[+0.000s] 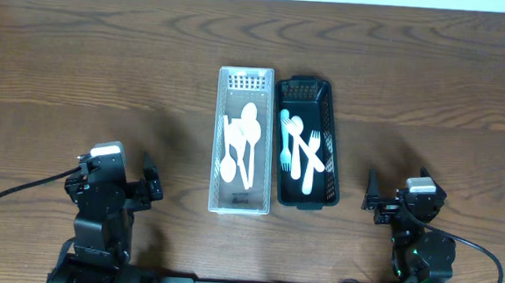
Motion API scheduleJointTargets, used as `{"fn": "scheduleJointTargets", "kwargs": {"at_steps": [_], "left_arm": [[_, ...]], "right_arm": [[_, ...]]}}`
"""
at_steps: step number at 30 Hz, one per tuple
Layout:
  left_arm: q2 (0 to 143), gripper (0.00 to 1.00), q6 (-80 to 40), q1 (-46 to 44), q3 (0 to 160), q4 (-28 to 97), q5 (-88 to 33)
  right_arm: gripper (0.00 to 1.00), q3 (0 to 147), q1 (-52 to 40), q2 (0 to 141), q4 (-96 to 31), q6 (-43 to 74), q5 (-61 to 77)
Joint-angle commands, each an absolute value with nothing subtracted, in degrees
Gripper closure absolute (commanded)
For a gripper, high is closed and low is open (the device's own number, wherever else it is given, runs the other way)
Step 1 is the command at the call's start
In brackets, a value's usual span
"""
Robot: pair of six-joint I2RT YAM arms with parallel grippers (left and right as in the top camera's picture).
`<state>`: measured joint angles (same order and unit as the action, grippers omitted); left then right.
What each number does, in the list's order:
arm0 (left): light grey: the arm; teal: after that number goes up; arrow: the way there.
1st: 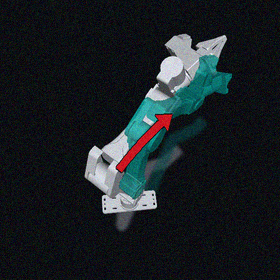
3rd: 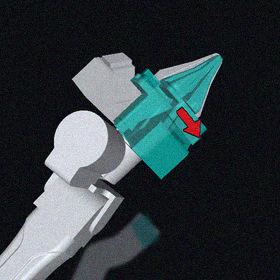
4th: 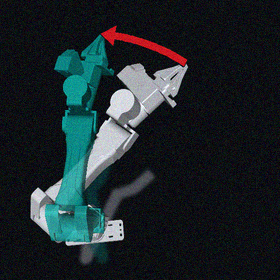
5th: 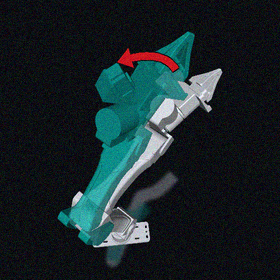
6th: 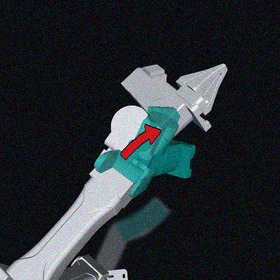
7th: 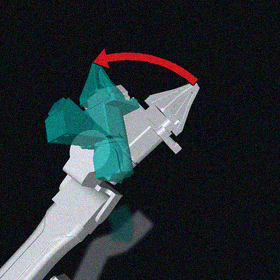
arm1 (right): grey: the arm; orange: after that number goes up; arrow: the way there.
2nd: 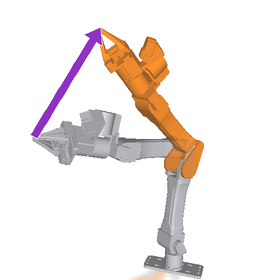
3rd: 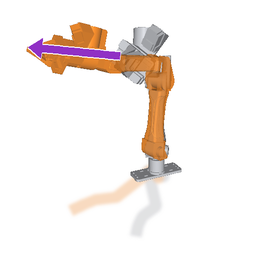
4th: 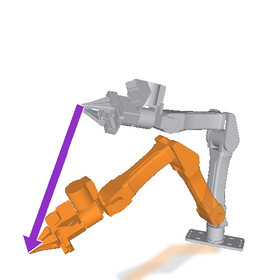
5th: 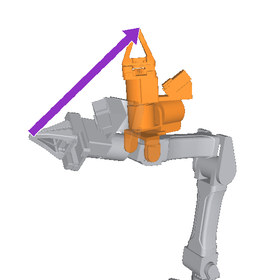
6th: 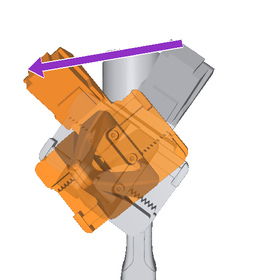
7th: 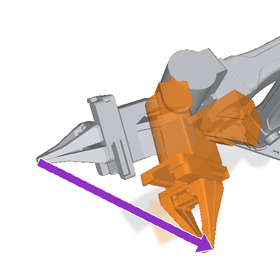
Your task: Pack container
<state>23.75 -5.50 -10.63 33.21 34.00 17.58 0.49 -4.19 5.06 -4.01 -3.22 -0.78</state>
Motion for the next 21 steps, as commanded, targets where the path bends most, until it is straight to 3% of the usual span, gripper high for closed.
{"fn": "scheduleJointTargets", "kwargs": {"at_steps": [1,13,18,21], "left_arm": [[23.8,0.02,-4.6,-10.9,33.1,33.8,18.5],[11.8,0.02,-5.2,-9.0,32.8,43.9,12.4],[4.7,0.02,-5.0,-8.1,28.2,42.6,12.5],[0.9,0.02,-5.0,-7.3,21.8,35.6,12.4]], "right_arm": [[0.01,0.3,-4.6,4.5,-4.2,-3.9,0.0],[0.01,0.3,-4.6,4.5,-4.2,-3.9,0.0],[0.01,0.3,-4.6,4.5,-4.2,-3.9,0.0],[0.01,0.3,-4.6,4.5,-4.2,-3.9,0.0]]}}
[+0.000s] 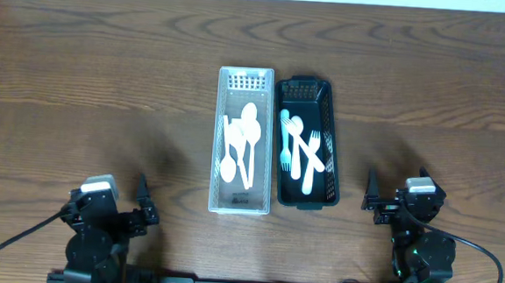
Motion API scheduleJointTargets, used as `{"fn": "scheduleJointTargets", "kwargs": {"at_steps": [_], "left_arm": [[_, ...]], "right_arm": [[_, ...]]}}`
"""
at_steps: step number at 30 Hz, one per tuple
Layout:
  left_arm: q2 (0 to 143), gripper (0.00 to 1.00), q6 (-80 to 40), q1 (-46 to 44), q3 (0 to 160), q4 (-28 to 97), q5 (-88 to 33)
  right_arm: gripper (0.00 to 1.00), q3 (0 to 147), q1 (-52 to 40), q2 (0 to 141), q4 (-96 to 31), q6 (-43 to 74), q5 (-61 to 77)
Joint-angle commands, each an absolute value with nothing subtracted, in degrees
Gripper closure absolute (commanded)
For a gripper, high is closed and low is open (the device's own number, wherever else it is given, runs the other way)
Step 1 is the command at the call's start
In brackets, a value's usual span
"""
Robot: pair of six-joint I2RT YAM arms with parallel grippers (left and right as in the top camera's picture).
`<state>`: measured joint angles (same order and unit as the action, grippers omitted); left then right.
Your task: Pack container
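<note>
A white slotted tray (247,74) stands mid-table with several white plastic spoons (242,146) lying in it. Touching its right side is a black basket (305,83) that holds several white forks and spoons (301,155). My left gripper (145,201) sits folded at the near left edge, far from both containers, its fingers apart with nothing between them. My right gripper (374,200) rests near the front right, just right of the black basket's near end, also open and empty.
The wooden table (81,70) carries only the two containers. A black cable (9,236) runs from the left arm off the left edge, and another (483,256) from the right arm.
My left arm has drawn back toward the near edge and sits lower in the overhead view. The right arm, both containers and the cutlery are unchanged.
</note>
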<state>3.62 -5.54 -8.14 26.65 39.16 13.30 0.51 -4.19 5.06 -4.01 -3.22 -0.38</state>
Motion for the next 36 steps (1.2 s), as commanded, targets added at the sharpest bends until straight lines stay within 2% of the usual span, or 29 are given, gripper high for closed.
{"fn": "scheduleJointTargets", "kwargs": {"at_steps": [1,7,10,15,23,36], "left_arm": [[0.3,0.02,-5.0,-7.2,20.3,33.4,12.4],[0.1,0.02,-4.3,-7.2,11.4,14.0,12.0],[0.1,0.02,1.9,-7.2,6.6,3.9,7.5],[0.1,0.02,5.6,-7.2,0.9,-4.1,3.9],[0.1,0.02,5.4,-7.2,0.2,4.1,-2.5],[0.1,0.02,5.3,-7.2,0.2,3.9,-3.9]], "right_arm": [[0.01,0.3,-4.6,4.5,-4.2,-3.9,0.0],[0.01,0.3,-4.6,4.5,-4.2,-3.9,0.0],[0.01,0.3,-4.6,4.5,-4.2,-3.9,0.0],[0.01,0.3,-4.6,4.5,-4.2,-3.9,0.0],[0.01,0.3,-4.6,4.5,-4.2,-3.9,0.0],[0.01,0.3,-4.6,4.5,-4.2,-3.9,0.0]]}}
